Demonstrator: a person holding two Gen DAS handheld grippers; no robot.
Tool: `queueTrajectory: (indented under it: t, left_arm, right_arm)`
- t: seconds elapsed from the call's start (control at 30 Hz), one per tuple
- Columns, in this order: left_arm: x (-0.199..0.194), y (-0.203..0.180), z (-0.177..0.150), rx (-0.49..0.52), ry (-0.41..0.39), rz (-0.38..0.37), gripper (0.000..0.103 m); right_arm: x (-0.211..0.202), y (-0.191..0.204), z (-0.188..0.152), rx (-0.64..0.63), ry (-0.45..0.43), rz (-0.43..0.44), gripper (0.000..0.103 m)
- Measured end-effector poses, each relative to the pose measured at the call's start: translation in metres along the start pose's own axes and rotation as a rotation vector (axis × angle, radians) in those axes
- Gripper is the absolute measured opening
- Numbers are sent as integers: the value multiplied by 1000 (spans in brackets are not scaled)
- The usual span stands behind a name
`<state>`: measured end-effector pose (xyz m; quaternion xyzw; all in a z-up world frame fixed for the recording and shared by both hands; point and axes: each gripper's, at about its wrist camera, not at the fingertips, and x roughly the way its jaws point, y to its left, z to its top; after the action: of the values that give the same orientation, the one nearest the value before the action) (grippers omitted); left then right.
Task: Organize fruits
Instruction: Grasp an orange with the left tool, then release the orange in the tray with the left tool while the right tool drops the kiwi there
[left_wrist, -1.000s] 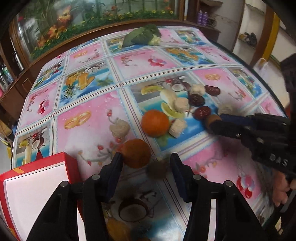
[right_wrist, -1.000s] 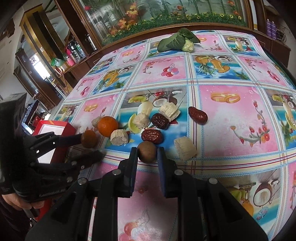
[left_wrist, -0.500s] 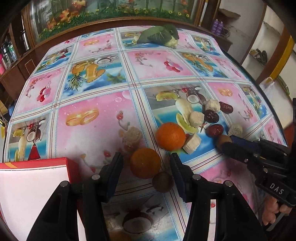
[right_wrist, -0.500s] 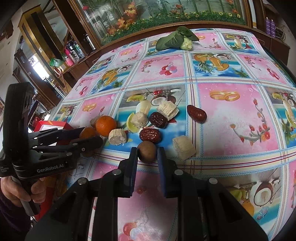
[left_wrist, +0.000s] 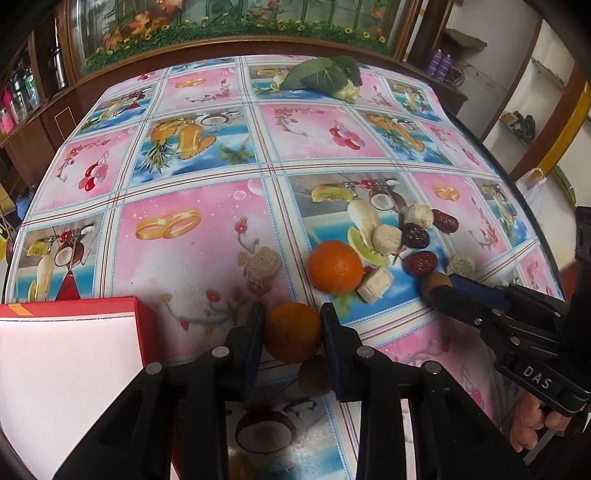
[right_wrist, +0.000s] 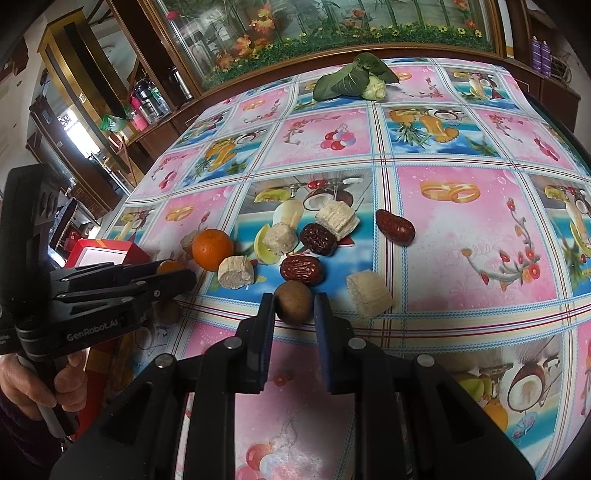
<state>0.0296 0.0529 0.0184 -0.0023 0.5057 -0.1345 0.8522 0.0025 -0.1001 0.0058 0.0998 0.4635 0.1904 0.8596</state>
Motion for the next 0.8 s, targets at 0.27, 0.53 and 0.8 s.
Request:
queueTrajectory:
  t: [0.27, 0.53, 0.8]
  left_arm:
    - [-46, -4, -11, -17, -99, 1, 30]
    - [-107, 30, -49, -96, -213, 74, 30]
    - [-130, 86, -87, -218, -235, 188, 30]
  right_arm:
    - [-13, 6, 2, -24, -81, 21, 24]
    - [-26, 19, -1, -81, -183, 52, 24]
    - [-19, 63, -11, -151, -164, 93, 24]
